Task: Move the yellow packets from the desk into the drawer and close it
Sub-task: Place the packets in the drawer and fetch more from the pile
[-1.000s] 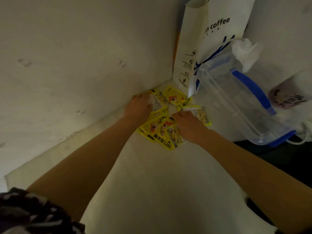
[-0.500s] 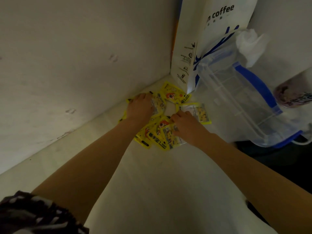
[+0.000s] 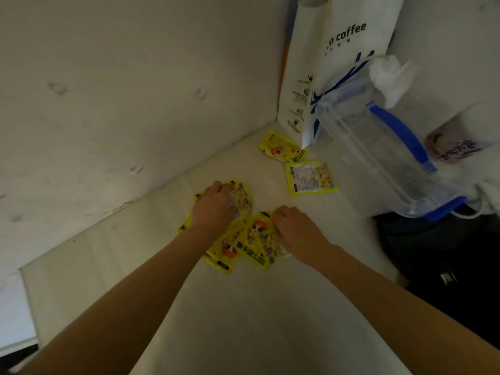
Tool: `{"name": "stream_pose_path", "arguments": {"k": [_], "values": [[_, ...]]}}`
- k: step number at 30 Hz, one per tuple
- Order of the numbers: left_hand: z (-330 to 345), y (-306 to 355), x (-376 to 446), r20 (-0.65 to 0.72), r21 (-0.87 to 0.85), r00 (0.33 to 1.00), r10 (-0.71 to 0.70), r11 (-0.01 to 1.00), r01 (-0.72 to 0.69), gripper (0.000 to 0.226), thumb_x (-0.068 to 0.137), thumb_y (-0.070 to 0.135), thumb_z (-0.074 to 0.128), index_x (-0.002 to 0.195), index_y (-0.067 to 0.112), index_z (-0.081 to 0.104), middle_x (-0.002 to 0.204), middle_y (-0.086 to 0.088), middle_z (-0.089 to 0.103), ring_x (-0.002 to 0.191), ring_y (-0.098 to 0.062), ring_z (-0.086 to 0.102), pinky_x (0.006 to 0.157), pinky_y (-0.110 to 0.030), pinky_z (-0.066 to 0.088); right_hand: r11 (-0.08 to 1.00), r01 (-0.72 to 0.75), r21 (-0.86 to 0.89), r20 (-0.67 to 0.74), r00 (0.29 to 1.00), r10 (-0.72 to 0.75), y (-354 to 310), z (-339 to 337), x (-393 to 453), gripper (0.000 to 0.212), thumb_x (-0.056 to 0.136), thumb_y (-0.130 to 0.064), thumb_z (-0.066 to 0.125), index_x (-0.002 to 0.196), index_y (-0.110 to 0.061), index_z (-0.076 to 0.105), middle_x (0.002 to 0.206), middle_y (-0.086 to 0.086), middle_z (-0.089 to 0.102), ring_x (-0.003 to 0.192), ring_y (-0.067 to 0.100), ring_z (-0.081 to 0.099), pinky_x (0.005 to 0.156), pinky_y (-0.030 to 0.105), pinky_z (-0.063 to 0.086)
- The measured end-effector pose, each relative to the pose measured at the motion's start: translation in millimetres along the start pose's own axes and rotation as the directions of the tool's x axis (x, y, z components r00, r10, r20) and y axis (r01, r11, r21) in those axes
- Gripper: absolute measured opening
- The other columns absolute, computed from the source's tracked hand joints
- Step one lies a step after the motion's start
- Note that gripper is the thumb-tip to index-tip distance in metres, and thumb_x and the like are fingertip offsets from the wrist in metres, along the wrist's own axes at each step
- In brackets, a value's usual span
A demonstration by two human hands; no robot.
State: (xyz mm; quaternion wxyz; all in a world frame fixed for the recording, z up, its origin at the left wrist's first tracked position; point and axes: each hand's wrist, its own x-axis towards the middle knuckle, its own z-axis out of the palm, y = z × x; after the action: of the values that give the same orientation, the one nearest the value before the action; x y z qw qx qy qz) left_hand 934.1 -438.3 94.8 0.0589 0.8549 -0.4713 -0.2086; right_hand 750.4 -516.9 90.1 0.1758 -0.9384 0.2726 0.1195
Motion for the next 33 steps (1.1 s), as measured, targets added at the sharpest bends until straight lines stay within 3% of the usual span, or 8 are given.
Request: {"name": "stream_pose_path", "arguments": {"k": [6,11,13,16,20,27,30,33], "values": [[-15.2,-8.7,-16.2,-0.072,-0.189,0.995,-0.07,0.98,0.056,0.052,0.082,0.026,0.068,0.13,0.014,0.052,0.123,-0.008,0.052,0.118,-0.028,0.049,0.093,-0.04,0.044,0.998,-0.061,0.014,-0.016,0.998,0.061,12.1,-11.8,-5.8,0.009,0.094,-0.014,0.046,0.102,-0.012,0.051,0.095,0.008,0.061,0.085,0.026,0.059,0.069,0.035,0.044],[-29.7,-20.4,-21.5,-0.039,-0.374,0.985,-0.168,0.917,0.141,0.035,0.078,0.021,0.072,0.11,0.014,0.062,0.105,-0.007,0.063,0.09,-0.023,0.059,0.072,-0.028,0.047,0.899,-0.167,0.405,-0.032,0.98,0.197,19.5,-30.8,-4.0,0.012,0.099,-0.019,0.04,0.106,-0.011,0.046,0.071,0.01,0.057,0.052,0.02,0.049,0.049,0.033,0.039],[-37.7,-28.0,-21.0,0.019,-0.429,0.98,-0.198,0.884,0.187,0.03,0.076,0.023,0.074,0.102,0.015,0.062,0.097,-0.007,0.064,0.082,-0.022,0.061,0.06,-0.026,0.048,0.832,-0.243,0.5,-0.002,0.96,0.281,24.4,-36.7,3.4,0.02,0.098,-0.013,0.039,0.117,-0.01,0.046,0.087,0.017,0.061,0.061,0.02,0.052,0.052,0.029,0.038],[-46.7,-40.7,-15.9,0.101,-0.503,0.972,-0.211,0.832,0.233,0.031,0.074,0.021,0.078,0.099,0.015,0.061,0.096,-0.01,0.067,0.086,-0.027,0.067,0.07,-0.037,0.057,0.721,-0.349,0.599,0.052,0.915,0.4,35.0,-47.6,20.3,0.034,0.097,-0.012,0.04,0.131,-0.008,0.044,0.119,0.019,0.057,0.1,0.028,0.056,0.075,0.03,0.041],[-50.9,-43.8,-6.3,0.132,-0.526,0.97,-0.202,0.816,0.241,0.034,0.073,0.018,0.079,0.102,0.013,0.062,0.098,-0.012,0.068,0.087,-0.029,0.069,0.077,-0.042,0.058,0.739,-0.412,0.533,0.072,0.893,0.445,51.3,-60.0,57.8,0.023,0.092,-0.016,0.046,0.114,-0.011,0.048,0.107,0.01,0.054,0.116,0.031,0.051,0.103,0.038,0.036],[-38.9,-42.3,19.3,0.134,-0.27,0.985,-0.105,0.953,0.138,0.035,0.081,0.021,0.071,0.113,0.01,0.06,0.108,-0.013,0.063,0.099,-0.031,0.061,0.074,-0.029,0.042,0.813,-0.341,0.471,-0.042,0.912,0.407,55.5,-82.9,116.3,0.023,0.093,-0.004,0.043,0.115,0.002,0.046,0.072,-0.002,0.038,0.079,0.021,0.045,0.067,0.028,0.036],[-35.9,-42.1,28.4,0.112,-0.217,0.99,-0.09,0.97,0.113,0.034,0.084,0.022,0.069,0.114,0.008,0.062,0.117,-0.015,0.058,0.11,-0.031,0.054,0.084,-0.03,0.04,0.892,-0.316,0.322,-0.058,0.934,0.352,51.3,-79.7,134.1,0.02,0.093,-0.003,0.042,0.111,0.002,0.049,0.096,0.013,0.055,0.095,0.031,0.053,0.071,0.034,0.037],[-34.3,-39.6,32.9,0.137,-0.177,0.989,-0.062,0.981,0.086,0.04,0.089,0.022,0.064,0.125,0.006,0.057,0.132,-0.015,0.054,0.122,-0.031,0.049,0.098,-0.035,0.038,0.927,-0.282,0.246,-0.048,0.952,0.302,52.9,-69.8,142.3,0.016,0.09,-0.004,0.044,0.105,-0.004,0.05,0.12,0.024,0.049,0.107,0.037,0.049,0.072,0.032,0.033]]}}
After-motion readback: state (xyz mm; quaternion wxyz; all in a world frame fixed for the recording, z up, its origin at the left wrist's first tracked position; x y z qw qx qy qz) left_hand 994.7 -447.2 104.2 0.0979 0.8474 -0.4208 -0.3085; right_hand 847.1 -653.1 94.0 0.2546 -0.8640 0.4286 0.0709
